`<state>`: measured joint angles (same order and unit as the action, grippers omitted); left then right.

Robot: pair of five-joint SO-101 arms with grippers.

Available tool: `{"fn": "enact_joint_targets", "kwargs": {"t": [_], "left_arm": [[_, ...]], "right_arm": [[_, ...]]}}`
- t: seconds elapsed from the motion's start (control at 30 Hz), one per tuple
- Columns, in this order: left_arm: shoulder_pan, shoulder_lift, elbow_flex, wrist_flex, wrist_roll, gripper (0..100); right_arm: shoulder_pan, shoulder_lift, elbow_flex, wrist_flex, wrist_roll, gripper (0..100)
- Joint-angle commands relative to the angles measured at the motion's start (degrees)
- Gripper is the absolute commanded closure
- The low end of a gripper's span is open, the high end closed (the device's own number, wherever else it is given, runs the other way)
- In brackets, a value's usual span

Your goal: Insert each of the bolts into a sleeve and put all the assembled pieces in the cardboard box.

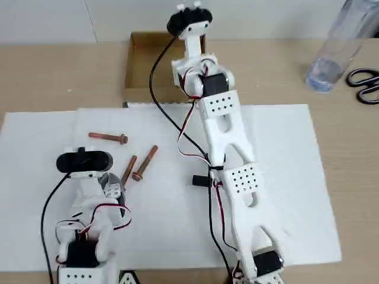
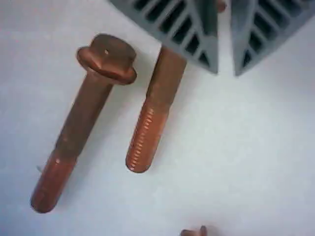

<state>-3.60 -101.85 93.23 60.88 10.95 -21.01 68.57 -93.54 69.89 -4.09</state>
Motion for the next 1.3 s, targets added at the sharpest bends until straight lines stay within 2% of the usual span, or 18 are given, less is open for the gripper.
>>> {"fn": "enact_joint_targets", "kwargs": {"t": [0.0, 0.17, 0.33, 0.43, 0.57, 0.67, 0.9, 0.97, 1.13, 1.27], "left_arm": [[-0.09, -0.53, -0.31, -1.41, -0.18, 99], [-0.09, -0.53, -0.31, -1.41, -0.18, 99], [-0.09, -0.53, -0.31, -1.41, -0.18, 99], [-0.09, -0.53, -0.31, -1.41, -0.18, 99], [-0.09, -0.53, -0.31, -1.41, -0.18, 99], [-0.09, -0.53, -0.31, -1.41, -0.18, 99], [-0.26, -0.53, -0.31, -1.41, -0.18, 99], [-0.26, -0.53, -0.31, -1.41, -0.18, 99], [-0.18, -0.53, -0.31, -1.41, -0.18, 99], [-0.18, -0.53, -0.22, -1.41, -0.18, 99]], "right_arm": [[0.04, -7.87, -2.73, 4.09, -0.53, 88.0], [-0.04, -10.77, -2.73, 13.23, -0.44, 92.2], [-0.31, -14.81, -2.46, 30.29, -0.44, 92.2], [0.31, -17.27, 0.0, 30.11, -0.26, 92.0], [-0.31, -23.69, 6.51, 30.37, 4.4, 92.1], [-0.57, -30.9, 17.14, 30.37, 7.65, 92.3], [-0.31, -46.2, 43.52, 29.67, 8.26, 92.0], [0.13, -47.6, 48.18, 29.67, 9.49, 92.0], [1.36, -47.96, 54.68, 29.67, 18.02, 91.8], [3.3, -46.02, 56.35, 29.58, 22.24, 84.9]]}}
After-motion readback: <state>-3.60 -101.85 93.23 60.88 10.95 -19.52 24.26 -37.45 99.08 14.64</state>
